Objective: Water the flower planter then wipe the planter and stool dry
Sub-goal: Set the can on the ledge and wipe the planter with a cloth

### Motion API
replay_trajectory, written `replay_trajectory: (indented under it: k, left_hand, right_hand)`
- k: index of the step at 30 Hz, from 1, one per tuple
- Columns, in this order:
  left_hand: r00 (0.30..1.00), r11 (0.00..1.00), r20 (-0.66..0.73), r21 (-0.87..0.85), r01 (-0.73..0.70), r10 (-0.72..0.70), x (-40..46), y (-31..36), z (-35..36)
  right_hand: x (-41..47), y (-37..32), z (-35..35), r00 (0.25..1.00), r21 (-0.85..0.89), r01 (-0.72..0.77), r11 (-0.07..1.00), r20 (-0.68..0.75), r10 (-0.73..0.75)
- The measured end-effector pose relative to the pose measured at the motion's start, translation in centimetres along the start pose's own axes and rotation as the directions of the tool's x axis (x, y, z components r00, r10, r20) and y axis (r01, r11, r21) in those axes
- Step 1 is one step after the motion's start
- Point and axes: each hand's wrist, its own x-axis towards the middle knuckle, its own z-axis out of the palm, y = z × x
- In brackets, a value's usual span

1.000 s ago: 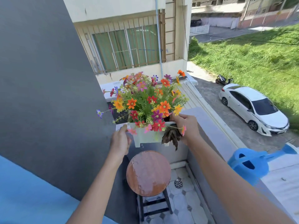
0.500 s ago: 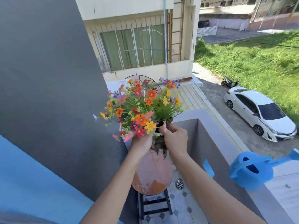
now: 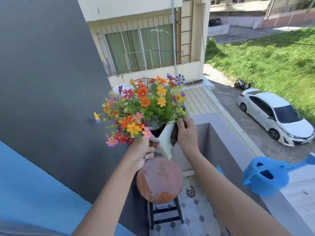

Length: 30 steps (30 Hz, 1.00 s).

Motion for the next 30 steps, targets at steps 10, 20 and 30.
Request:
replay_trajectory:
  k: [10,20,30]
  left_hand:
    - [1.000,0.991,0.028,-0.133,-0.003,0.007,-0.2,0.4,0.0]
    - [0.999,0.981,0.014,-0.194,-0.026,0.029,0.5,0.7,-0.7]
    - [0.996,0.992,0.064,-0.116,-0.058,0.066,-0.4,0.5,0.5]
  right_hand:
    - [-1.8,-1.7,1.1,0.982,0.015,0.178,0.984,0.060,-0.179]
    - [-5.7,4.1,0.9,0.988,-0.074,0.125,0.989,0.101,-0.117]
    - [-1.6,-2.2,1.3,0.982,0.063,0.185,0.981,-0.041,-0.182]
